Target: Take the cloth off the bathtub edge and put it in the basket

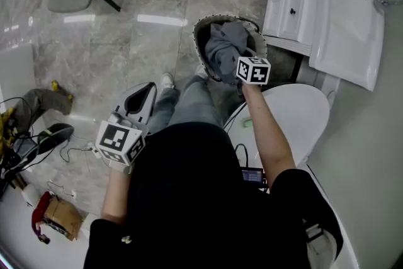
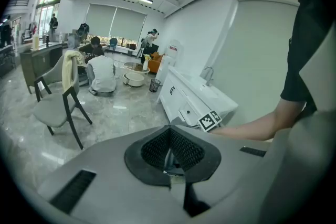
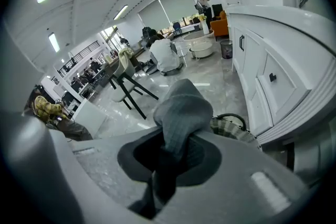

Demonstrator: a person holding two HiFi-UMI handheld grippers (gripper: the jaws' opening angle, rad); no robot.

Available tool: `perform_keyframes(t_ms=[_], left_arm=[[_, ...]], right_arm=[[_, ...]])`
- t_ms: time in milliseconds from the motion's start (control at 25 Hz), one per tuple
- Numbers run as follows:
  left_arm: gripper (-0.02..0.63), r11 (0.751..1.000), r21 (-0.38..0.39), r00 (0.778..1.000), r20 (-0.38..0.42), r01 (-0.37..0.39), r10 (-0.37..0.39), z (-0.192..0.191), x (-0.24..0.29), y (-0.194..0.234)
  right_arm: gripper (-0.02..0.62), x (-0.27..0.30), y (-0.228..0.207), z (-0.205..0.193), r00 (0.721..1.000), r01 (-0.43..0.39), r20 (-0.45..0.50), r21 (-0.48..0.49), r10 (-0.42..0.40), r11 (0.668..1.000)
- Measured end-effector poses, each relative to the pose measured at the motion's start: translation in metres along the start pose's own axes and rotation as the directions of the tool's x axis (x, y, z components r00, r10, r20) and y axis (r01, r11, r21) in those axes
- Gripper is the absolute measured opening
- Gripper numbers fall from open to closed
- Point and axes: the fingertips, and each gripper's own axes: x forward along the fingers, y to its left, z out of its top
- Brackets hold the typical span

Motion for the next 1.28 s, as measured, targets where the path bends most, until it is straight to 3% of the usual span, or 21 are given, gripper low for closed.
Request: perform_keyframes(t_ms=[680, 880, 1280], left_arm=[[0.012, 0.999, -0.034, 0.997, -0.075, -0.038, 0.036, -0.055, 0.01, 0.02], [0.012, 0.998, -0.044, 0.996, -0.081, -0.049, 0.045, -0.062, 0.004, 0.026], [0.012, 0.997, -0.053, 0.997, -0.068, -0.048, 0.045, -0.067, -0.004, 0.025]], right_arm=[[0.052, 0.111, -0.032, -0.086, 0.972, 0.044, -0.225, -0.13, -0.073, 0.99], [0.133, 0.126, -0.038, -0.113, 0.937, 0.064, -0.33, -0.159, -0.114, 0.985], [0.152, 0.119, -0.025, -0.106, 0.951, 0.069, -0.287, -0.162, -0.113, 0.984]])
